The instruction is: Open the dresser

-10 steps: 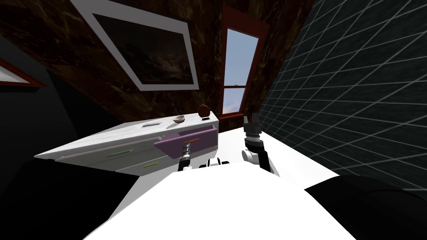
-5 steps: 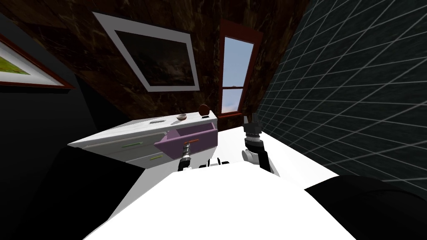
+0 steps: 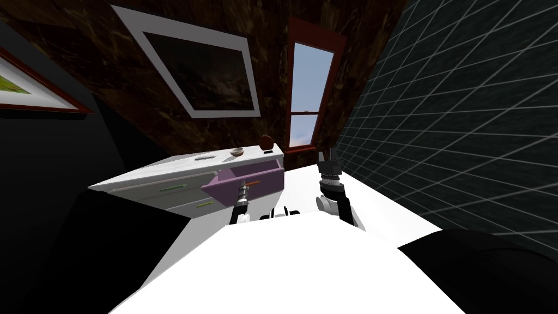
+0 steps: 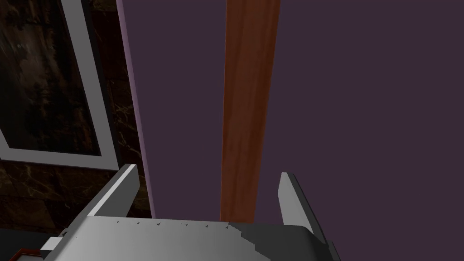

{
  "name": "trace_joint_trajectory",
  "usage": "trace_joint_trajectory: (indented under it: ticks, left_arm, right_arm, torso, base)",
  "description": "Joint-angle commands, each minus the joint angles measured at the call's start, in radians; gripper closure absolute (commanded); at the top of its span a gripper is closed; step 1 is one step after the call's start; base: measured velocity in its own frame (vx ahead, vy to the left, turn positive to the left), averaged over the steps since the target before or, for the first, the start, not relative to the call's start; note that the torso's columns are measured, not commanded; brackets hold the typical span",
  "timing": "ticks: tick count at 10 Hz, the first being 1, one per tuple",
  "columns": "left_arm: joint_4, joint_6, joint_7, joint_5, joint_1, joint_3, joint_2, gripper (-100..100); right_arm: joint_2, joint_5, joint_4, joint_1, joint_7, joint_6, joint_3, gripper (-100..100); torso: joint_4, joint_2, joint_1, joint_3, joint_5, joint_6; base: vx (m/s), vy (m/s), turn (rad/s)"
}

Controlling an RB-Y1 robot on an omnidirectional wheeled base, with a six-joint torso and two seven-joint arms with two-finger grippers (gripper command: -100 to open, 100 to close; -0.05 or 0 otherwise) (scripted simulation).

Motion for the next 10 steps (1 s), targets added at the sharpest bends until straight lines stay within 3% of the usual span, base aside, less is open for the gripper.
trace_joint_trajectory:
  ticks: [1,3,4,5,10]
  left_arm:
    - [-0.056,0.066,0.001,0.0,-0.008,0.003,0.003,-100]
    - [-0.101,0.114,0.002,0.0,-0.012,0.005,0.004,-100]
    - [-0.081,0.101,0.001,0.0,-0.01,0.004,0.002,-100]
    - [-0.083,0.106,0.001,-0.001,-0.01,0.004,0.002,0]
    - [-0.081,0.107,0.001,-0.001,-0.009,0.004,0.002,0]
  right_arm:
    - [0.0,0.0,0.0,0.0,0.0,0.0,0.0,0]
    - [0.0,0.0,0.0,0.0,0.0,0.0,0.0,0]
    - [0.0,0.0,0.0,0.0,0.0,0.0,0.0,0]
    - [0.0,0.0,0.0,0.0,0.0,0.0,0.0,0]
    - [0.0,0.0,0.0,0.0,0.0,0.0,0.0,0]
  torso:
    - [0.0,0.0,0.0,0.0,0.0,0.0]
    - [0.0,-0.001,0.0,-0.001,0.0,0.0]
    - [0.002,0.001,-0.001,0.0,-0.002,0.0]
    - [0.001,0.0,-0.001,0.0,-0.001,0.0]
    - [0.0,-0.001,0.0,-0.001,0.0,0.0]
  base:
    - [-0.029,-0.007,0.009]
    - [-0.029,-0.007,0.005]
    - [-0.01,0.0,0.0]
    - [0.0,0.0,0.0]
    - [0.0,0.0,0.0]
